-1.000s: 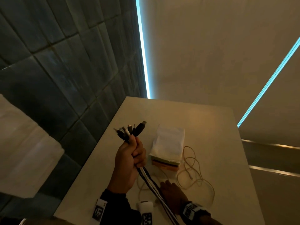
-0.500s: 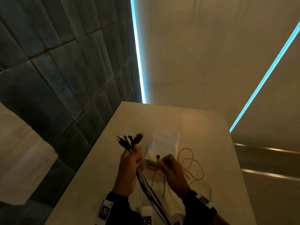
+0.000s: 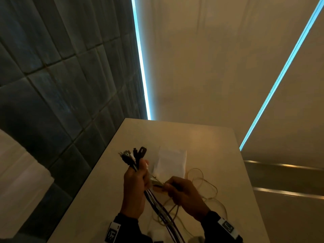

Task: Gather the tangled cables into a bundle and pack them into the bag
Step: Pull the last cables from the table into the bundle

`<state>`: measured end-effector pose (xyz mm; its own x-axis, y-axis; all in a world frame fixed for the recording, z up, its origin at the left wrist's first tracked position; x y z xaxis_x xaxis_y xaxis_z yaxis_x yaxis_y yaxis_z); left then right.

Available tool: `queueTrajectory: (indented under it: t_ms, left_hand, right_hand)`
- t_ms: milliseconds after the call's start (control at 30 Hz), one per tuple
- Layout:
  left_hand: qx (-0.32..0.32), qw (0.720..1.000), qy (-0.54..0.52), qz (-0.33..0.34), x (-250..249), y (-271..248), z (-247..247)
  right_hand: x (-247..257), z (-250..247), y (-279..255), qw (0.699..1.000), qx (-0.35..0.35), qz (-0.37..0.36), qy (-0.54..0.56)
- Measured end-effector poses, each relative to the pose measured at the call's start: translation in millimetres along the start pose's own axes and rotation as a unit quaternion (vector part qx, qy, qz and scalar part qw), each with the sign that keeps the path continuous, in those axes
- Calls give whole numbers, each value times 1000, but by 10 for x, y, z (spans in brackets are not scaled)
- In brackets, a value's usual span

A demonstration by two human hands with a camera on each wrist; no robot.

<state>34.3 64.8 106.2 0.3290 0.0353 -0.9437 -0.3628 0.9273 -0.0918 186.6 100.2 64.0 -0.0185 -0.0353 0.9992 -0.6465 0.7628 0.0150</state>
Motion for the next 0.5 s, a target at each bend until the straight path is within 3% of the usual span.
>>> queueTrajectory:
  t_ms: [133,300,500]
  left_hand:
    - [61,997,41,-11,42,-67,149]
    - [30,997,69,-21,67,-65,175]
    - [40,995,-76,-47,-10,-40,163]
  right_hand:
    - [154,42,53,998,-34,-38,30]
    - [206,42,127,998,-11,-61,-15]
    - [-34,-105,83,995,0,-42,-91]
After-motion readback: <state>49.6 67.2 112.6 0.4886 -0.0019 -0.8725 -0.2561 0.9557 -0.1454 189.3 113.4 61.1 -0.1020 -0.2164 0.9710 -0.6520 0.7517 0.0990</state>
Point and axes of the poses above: each hand's wrist, its own y-axis towards the middle knuckle, its own z-axis out of the palm, x = y × z, the point moved 2 cm from there along y, towards the middle knuckle, and after that the axes turned 6 degrees about x, right-handed, at the moved point
